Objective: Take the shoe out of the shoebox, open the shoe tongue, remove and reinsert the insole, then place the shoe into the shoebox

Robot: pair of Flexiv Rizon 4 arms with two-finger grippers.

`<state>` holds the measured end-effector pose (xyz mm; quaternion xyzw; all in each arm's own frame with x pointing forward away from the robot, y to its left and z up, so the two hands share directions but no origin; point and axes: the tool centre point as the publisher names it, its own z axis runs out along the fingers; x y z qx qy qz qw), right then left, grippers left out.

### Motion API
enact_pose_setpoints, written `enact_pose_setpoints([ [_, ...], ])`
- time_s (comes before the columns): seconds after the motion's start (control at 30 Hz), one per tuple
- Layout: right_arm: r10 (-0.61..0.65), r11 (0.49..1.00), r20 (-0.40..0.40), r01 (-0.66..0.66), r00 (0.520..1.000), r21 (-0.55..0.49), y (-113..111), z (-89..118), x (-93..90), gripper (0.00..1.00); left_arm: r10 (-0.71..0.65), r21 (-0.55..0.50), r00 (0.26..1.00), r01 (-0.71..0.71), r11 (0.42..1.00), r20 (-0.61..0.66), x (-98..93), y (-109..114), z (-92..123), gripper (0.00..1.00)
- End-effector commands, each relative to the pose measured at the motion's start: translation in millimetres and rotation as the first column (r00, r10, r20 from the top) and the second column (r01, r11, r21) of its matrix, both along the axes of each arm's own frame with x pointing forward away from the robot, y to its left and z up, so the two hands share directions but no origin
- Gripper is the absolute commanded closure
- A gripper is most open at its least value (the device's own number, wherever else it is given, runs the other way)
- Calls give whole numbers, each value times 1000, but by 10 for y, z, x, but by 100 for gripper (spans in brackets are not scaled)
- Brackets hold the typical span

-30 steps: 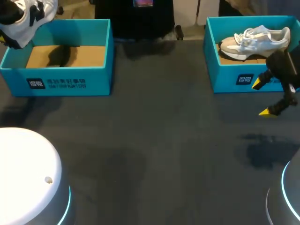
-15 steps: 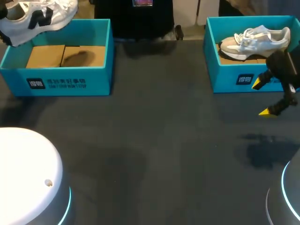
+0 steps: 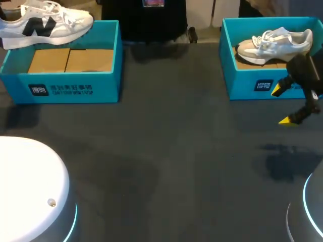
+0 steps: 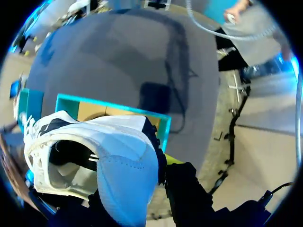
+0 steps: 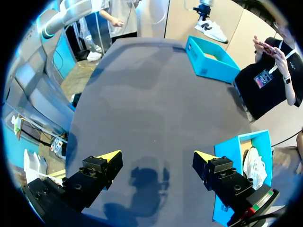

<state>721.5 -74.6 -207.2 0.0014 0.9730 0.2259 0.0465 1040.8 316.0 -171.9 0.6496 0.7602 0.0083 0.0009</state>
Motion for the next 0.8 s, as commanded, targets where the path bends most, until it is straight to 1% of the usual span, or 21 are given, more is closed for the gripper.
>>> enact_pose_setpoints([
  [0.03, -1, 1000, 0, 1, 1000, -2, 2, -10, 0, 0, -114, -25, 990, 112, 993, -83, 60, 40, 37, 100],
  [0.07, -1, 1000, 0, 1, 1000, -2, 2, -10, 0, 0, -114, -25, 990, 112, 993, -83, 60, 40, 37, 100],
  [0.1, -1, 1000, 0, 1, 1000, -2, 2, -10, 0, 0, -131, 7, 991, 131, 991, -31, 37, 31, 0, 100],
  [0.17, -1, 1000, 0, 1, 1000, -2, 2, -10, 0, 0, -103, 11, 995, 103, 995, -1, 46, 17, -42, 100],
  [0.2, -1, 1000, 0, 1, 1000, -2, 2, -10, 0, 0, -110, 17, 994, 110, 994, -1, 55, 10, -54, 100],
  [0.3, -1, 1000, 0, 1, 1000, -2, 2, -10, 0, 0, -72, 23, 997, 71, 997, 22, 97, -31, -98, 100],
  [0.33, -1, 1000, 0, 1, 1000, -2, 2, -10, 0, 0, -51, 6, 998, 51, 999, 29, 101, -36, -105, 100],
  [0.47, -1, 1000, 0, 1, 1000, -2, 2, -10, 0, 0, -59, 15, 998, 58, 998, 35, 111, -65, -172, 100],
  [0.6, -1, 1000, 0, 1, 1000, -2, 2, -10, 0, 0, -29, 3, 998, 29, 1000, 54, 121, -78, -218, 100],
  [0.8, -1, 1000, 0, 1, 1000, -2, 2, -10, 0, 0, -35, 0, 995, 35, 999, 92, 193, -135, -362, 100],
])
